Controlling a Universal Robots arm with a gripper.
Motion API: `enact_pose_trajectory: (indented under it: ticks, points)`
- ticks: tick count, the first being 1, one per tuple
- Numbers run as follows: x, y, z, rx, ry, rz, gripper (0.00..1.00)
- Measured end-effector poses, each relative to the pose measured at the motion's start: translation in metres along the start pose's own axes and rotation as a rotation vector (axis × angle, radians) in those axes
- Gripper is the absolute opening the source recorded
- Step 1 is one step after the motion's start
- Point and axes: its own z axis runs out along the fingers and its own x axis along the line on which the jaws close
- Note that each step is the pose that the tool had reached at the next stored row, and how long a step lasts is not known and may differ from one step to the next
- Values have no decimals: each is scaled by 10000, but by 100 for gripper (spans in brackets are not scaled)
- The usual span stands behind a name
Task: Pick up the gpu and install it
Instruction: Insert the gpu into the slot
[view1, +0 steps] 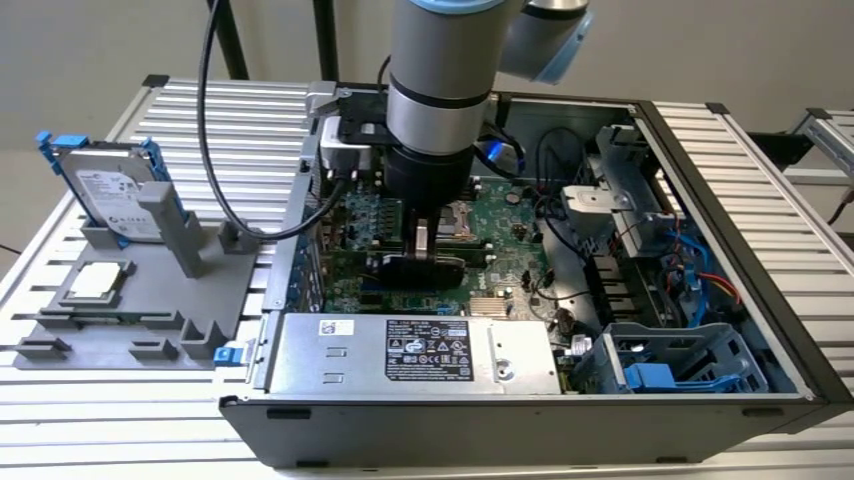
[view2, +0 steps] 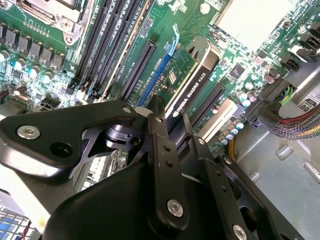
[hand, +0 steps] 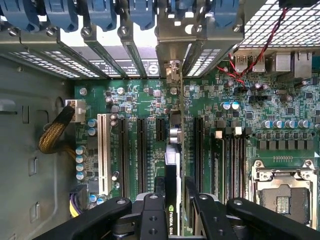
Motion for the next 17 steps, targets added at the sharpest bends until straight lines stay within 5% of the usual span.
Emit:
enact_pose_trajectory:
  ticks: [3,11,17]
  points:
    - [0,-3,-67,-15,3,-1,0]
    - [-5,-16,-72,-23,-21,-2,0]
    - [-5,-10,-72,-80,-274,-11,0]
